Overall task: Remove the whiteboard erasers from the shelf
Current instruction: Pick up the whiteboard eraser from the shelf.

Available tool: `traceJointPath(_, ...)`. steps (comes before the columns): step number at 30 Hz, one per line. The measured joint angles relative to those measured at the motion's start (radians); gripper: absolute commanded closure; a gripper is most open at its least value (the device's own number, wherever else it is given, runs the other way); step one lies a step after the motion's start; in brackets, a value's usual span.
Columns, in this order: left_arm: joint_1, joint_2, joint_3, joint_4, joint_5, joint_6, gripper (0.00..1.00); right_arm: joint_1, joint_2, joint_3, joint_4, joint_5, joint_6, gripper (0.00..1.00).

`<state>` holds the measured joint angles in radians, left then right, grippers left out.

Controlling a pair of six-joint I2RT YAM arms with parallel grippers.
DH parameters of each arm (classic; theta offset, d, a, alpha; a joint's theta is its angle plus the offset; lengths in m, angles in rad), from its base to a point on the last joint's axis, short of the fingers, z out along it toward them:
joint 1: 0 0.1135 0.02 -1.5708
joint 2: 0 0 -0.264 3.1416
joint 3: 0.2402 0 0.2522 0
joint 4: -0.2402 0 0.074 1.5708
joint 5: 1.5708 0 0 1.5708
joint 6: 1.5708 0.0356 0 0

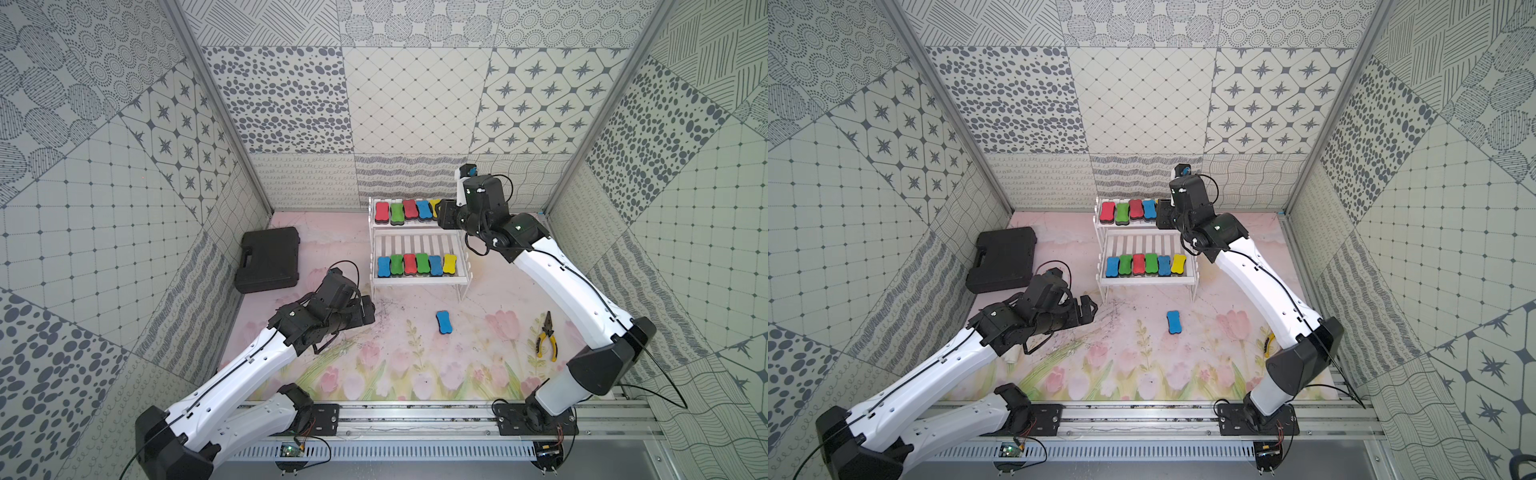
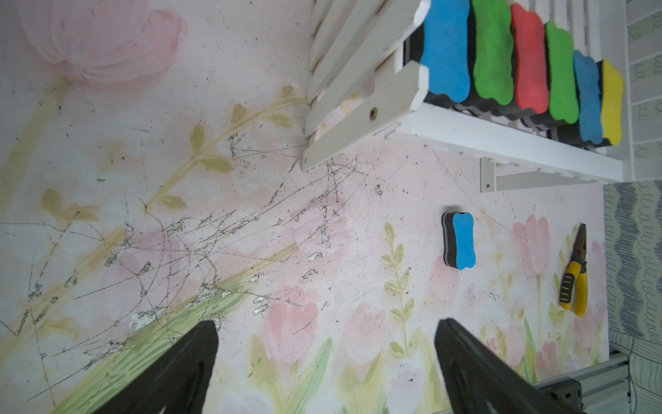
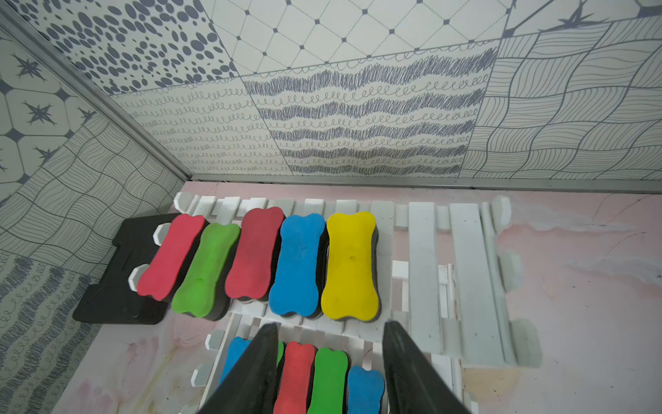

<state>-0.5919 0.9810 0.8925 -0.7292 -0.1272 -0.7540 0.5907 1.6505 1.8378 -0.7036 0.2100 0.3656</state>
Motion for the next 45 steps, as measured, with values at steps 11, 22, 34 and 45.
traceJointPath(11, 0.0, -0.016, 0.008, -0.015, -0.001, 0.014, 0.01, -0.029, 0.122, 0.118, -0.068, -0.024, -0.016, 0.5)
traceJointPath(22, 0.0, -0.021, 0.008, -0.016, -0.01, 0.023, 0.01, -0.045, 0.166, 0.161, -0.08, -0.026, -0.015, 0.52)
traceJointPath(34, 0.0, -0.021, 0.007, -0.016, -0.015, 0.025, 0.0, -0.06, 0.187, 0.16, -0.093, -0.02, -0.008, 0.55)
traceJointPath(45, 0.0, -0.02, 0.005, -0.016, -0.015, 0.025, 0.0, -0.063, 0.187, 0.158, -0.094, -0.016, -0.011, 0.5)
